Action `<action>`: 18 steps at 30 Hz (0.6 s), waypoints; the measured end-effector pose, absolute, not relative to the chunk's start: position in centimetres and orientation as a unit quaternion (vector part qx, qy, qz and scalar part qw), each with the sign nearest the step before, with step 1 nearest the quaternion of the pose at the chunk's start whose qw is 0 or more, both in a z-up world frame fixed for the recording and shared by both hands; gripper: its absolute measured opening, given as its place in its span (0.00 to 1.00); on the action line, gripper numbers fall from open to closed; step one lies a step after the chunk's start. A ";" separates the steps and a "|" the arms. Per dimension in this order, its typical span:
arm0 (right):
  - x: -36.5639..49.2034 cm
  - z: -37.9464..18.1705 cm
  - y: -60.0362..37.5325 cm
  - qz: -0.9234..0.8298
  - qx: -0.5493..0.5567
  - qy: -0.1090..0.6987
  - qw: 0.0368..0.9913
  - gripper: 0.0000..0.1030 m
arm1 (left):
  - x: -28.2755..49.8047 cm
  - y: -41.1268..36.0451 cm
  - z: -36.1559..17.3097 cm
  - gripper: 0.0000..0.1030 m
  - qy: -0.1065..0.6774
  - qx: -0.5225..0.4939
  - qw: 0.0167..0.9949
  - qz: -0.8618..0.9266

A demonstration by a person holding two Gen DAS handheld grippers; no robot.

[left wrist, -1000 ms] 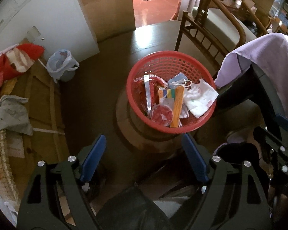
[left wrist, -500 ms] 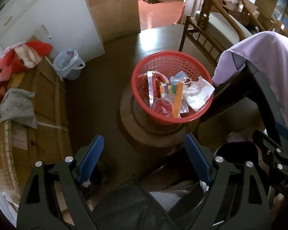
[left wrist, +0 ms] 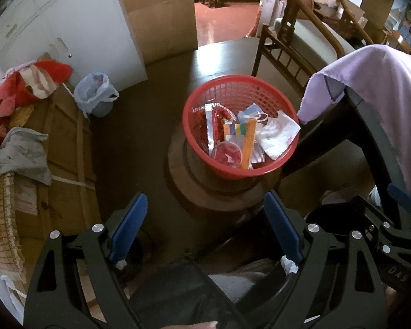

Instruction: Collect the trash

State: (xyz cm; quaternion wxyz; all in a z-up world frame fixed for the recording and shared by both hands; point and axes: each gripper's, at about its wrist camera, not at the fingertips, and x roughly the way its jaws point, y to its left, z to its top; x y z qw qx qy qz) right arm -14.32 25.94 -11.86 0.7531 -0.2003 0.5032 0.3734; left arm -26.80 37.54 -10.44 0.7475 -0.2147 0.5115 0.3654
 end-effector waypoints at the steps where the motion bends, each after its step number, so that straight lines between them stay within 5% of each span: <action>1: -14.3 -11.9 26.0 0.373 -0.201 0.504 0.753 0.89 | -26.8 37.5 -10.5 0.82 0.512 -0.214 0.748 0.365; 18: -14.4 -12.2 25.8 0.372 -0.209 0.502 0.752 0.89 | -26.5 37.1 -10.7 0.83 0.513 -0.213 0.752 0.355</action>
